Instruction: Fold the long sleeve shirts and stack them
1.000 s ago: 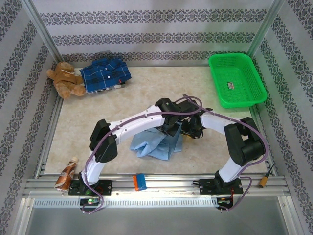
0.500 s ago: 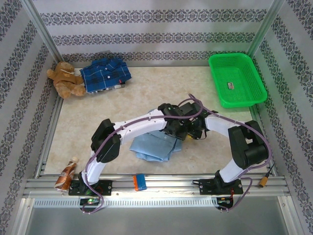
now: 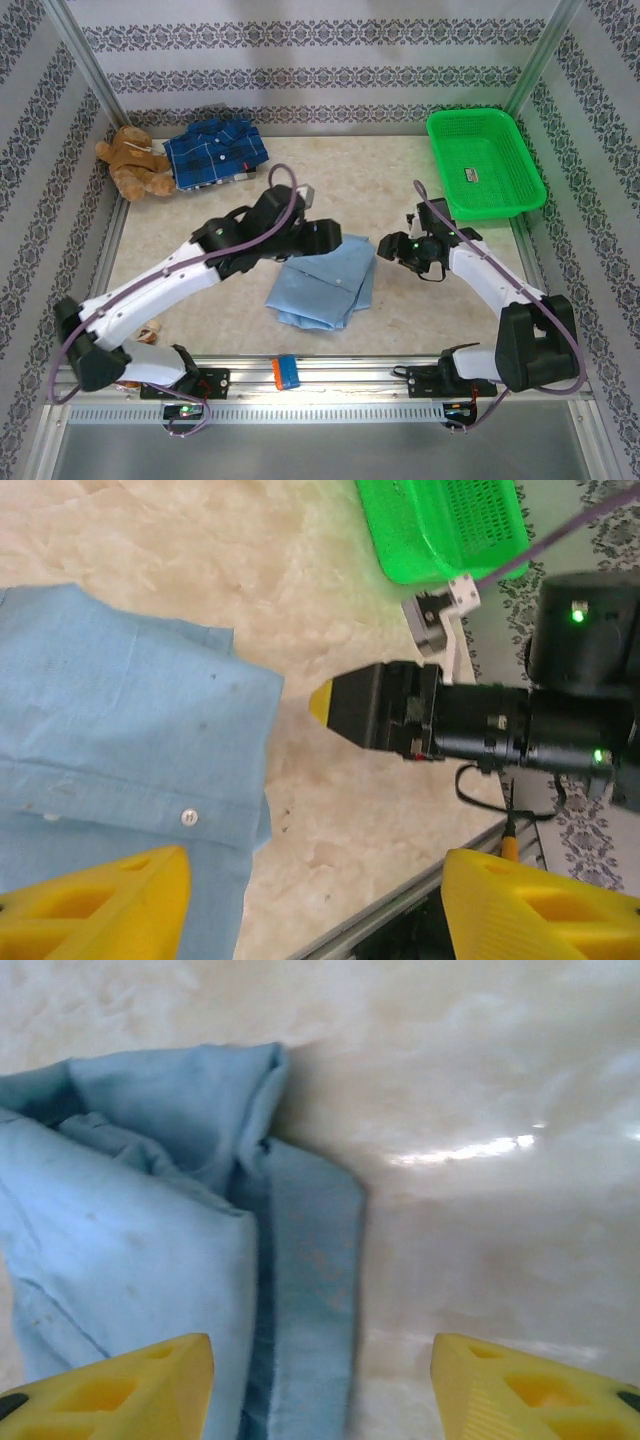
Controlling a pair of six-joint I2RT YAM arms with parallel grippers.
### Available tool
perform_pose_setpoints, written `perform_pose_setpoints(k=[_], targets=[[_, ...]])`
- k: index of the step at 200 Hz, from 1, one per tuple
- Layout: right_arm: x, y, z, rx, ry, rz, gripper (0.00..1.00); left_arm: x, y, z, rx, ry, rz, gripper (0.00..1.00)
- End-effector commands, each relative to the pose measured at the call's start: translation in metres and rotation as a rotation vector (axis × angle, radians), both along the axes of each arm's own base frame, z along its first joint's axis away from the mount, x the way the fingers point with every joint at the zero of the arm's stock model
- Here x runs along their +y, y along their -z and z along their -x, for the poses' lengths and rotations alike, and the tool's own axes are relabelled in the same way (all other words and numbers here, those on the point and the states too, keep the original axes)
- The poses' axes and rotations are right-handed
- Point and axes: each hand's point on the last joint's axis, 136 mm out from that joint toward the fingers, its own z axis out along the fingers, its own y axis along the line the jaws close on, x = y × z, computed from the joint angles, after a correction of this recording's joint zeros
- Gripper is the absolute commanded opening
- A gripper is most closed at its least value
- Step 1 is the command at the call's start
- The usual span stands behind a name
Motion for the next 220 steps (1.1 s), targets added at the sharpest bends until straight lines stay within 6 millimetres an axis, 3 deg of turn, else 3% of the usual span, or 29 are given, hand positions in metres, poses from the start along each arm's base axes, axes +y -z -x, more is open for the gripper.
perform_pose_setpoints(k=[1, 35, 70, 82, 108, 133, 184, 220], targets=[[0.018, -0.001, -0.011, -0.031, -0.076, -0.041, 0.60, 0.016, 0.068, 0.025, 0.145, -0.014, -0.080, 0.63], [0.031, 0.007, -0.029, -0.049, -0.089, -0.060, 0.58, 0.022, 0.101, 0.045, 0.183, -0.018, -0.078, 0.58], [0.043, 0.005, -0.049, -0.062, -0.113, -0.071, 0.47, -0.004, 0.126, 0.064, 0.211, 0.059, -0.095, 0.56], [0.048, -0.001, -0.055, -0.079, -0.121, -0.079, 0.40, -0.011, 0.140, 0.073, 0.234, 0.084, -0.117, 0.55], [0.058, -0.010, -0.065, -0.087, -0.136, -0.095, 0.12, -0.024, 0.172, 0.089, 0.284, 0.139, -0.171, 0.53], [0.062, -0.013, -0.072, -0.087, -0.141, -0.098, 0.00, -0.030, 0.196, 0.098, 0.315, 0.172, -0.224, 0.51], [0.063, -0.014, -0.092, -0.081, -0.125, -0.069, 0.00, -0.044, 0.225, 0.101, 0.341, 0.221, -0.281, 0.50], [0.061, 0.016, -0.105, -0.008, -0.114, -0.014, 0.00, -0.052, 0.243, 0.103, 0.356, 0.247, -0.297, 0.50]])
